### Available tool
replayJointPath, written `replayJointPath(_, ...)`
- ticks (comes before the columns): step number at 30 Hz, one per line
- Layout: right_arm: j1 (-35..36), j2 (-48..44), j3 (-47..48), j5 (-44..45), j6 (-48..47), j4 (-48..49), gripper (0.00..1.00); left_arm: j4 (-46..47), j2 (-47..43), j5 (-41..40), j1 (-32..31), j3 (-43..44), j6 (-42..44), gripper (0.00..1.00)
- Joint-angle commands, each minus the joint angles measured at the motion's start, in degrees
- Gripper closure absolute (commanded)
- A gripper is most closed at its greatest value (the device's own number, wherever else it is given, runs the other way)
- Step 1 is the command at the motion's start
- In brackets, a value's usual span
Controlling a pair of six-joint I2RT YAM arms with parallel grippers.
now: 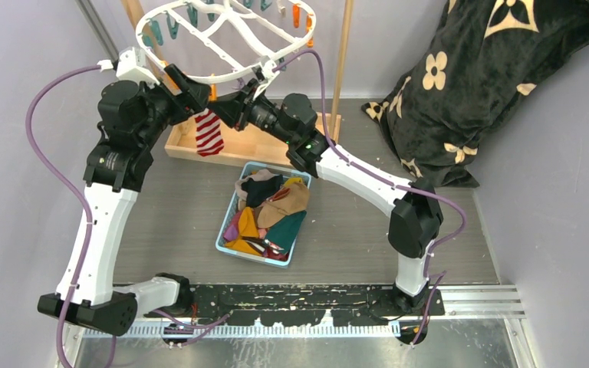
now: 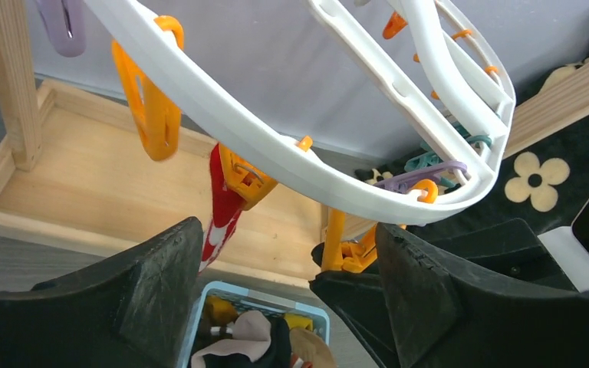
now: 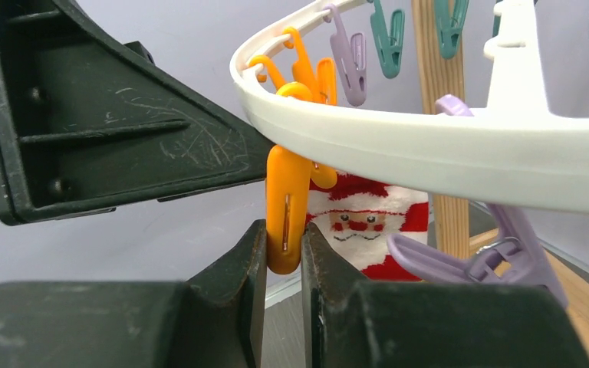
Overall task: Clip the socks to the hanger
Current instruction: Open the clamp at the hanger.
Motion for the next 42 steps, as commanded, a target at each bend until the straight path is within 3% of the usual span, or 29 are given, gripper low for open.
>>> replayJointPath(1, 2.03, -3.45, 1.02, 0.55, -3.07, 0.54, 0.99, 3.47, -2.86, 6.19, -0.85, -0.72, -1.55, 0.16)
replayJointPath(12, 3.23, -2.37, 2.48, 1.69, -4.03, -1.49, 0.99, 6.84, -3.81, 11.67, -0.85, -2.70, -3.33, 0.20)
replayJointPath(18, 3.68, -2.02, 3.24, 2.21, -5.02, -2.89, 0.99, 6.93, -2.48, 9.65, -0.83, -2.23, -3.08, 0.30)
replayJointPath(24, 4.36, -1.95, 3.51, 3.03, -6.37, -3.82, 0.99, 6.34, -0.68, 7.57, -0.88, -0.25, -1.70, 0.46)
replayJointPath(33, 4.83, -1.10, 5.12, 2.78, -7.03, -5.51, 0.99, 5.83, 0.30, 4.08, -0.85, 0.82, 0.54, 0.57)
replayJointPath(42, 4.86, -0.60, 6.00, 2.87, -7.17, -6.57, 0.99, 6.65, -0.46, 3.88, -0.85, 0.89, 0.67, 0.53)
